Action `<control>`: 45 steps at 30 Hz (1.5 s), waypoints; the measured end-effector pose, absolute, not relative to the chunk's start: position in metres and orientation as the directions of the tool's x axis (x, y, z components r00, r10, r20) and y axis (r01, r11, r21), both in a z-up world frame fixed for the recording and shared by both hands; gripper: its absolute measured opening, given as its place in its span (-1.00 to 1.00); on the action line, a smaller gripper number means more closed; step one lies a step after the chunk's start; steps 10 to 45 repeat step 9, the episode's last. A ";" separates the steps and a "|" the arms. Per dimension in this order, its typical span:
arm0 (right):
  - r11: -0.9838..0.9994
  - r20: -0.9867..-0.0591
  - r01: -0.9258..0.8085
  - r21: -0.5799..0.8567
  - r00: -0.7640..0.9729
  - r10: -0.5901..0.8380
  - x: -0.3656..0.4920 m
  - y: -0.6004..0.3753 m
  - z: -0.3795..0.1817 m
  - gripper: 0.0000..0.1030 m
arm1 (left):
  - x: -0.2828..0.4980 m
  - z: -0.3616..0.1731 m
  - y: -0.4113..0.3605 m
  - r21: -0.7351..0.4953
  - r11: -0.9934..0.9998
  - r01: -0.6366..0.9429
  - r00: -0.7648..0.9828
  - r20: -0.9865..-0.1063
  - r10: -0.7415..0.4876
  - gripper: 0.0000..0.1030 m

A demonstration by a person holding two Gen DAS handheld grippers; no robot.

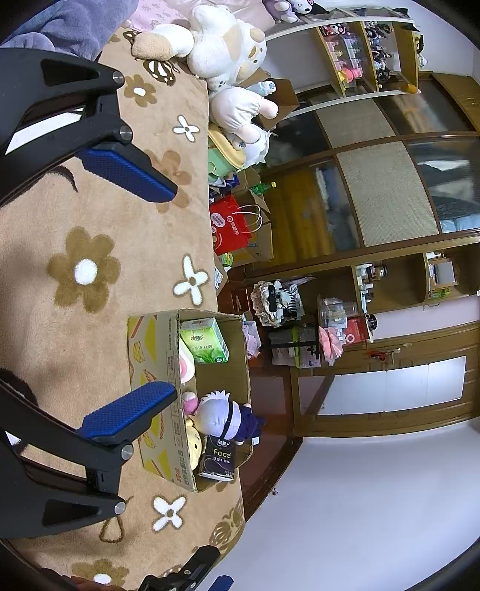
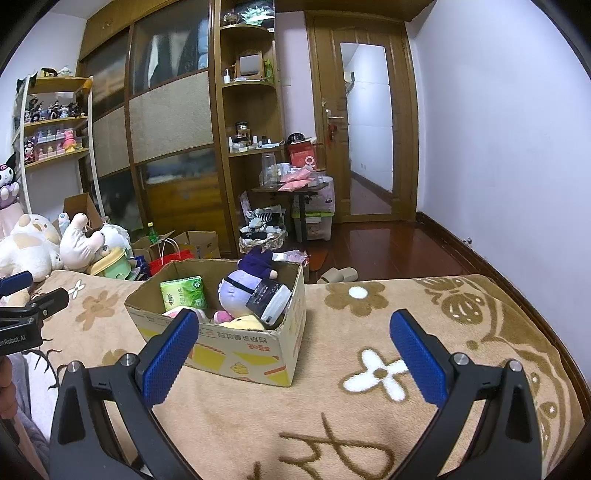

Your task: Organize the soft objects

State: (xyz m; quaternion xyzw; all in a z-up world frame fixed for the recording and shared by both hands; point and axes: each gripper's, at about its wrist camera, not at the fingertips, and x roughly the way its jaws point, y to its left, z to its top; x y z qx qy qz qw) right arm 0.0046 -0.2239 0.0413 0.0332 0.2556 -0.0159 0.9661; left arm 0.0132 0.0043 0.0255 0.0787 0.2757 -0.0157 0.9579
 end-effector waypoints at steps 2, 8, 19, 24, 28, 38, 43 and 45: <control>0.997 -0.495 0.049 0.056 0.869 -0.015 0.004 -0.224 0.041 1.00 | 0.012 0.024 0.005 0.141 0.987 0.075 0.846 -0.532 0.012 0.88; 0.997 -0.495 0.050 0.056 0.869 -0.015 0.004 -0.225 0.042 1.00 | 0.012 0.023 0.006 0.142 0.987 0.075 0.846 -0.533 0.013 0.88; 0.997 -0.495 0.051 0.056 0.869 -0.016 0.005 -0.226 0.042 1.00 | 0.012 0.024 0.006 0.142 0.987 0.075 0.846 -0.533 0.013 0.88; 0.997 -0.495 0.051 0.056 0.869 -0.016 0.005 -0.226 0.042 1.00 | 0.012 0.024 0.006 0.142 0.987 0.075 0.846 -0.533 0.013 0.88; 0.997 -0.495 0.051 0.056 0.869 -0.016 0.005 -0.226 0.042 1.00 | 0.012 0.024 0.006 0.142 0.987 0.075 0.846 -0.533 0.013 0.88; 0.997 -0.495 0.051 0.056 0.869 -0.016 0.005 -0.226 0.042 1.00 | 0.012 0.024 0.006 0.142 0.987 0.075 0.846 -0.533 0.013 0.88; 0.997 -0.495 0.051 0.056 0.869 -0.016 0.005 -0.226 0.042 1.00 | 0.012 0.024 0.006 0.142 0.987 0.075 0.846 -0.533 0.013 0.88; 0.997 -0.495 0.051 0.056 0.869 -0.016 0.005 -0.226 0.042 1.00 | 0.012 0.024 0.006 0.142 0.987 0.075 0.846 -0.533 0.013 0.88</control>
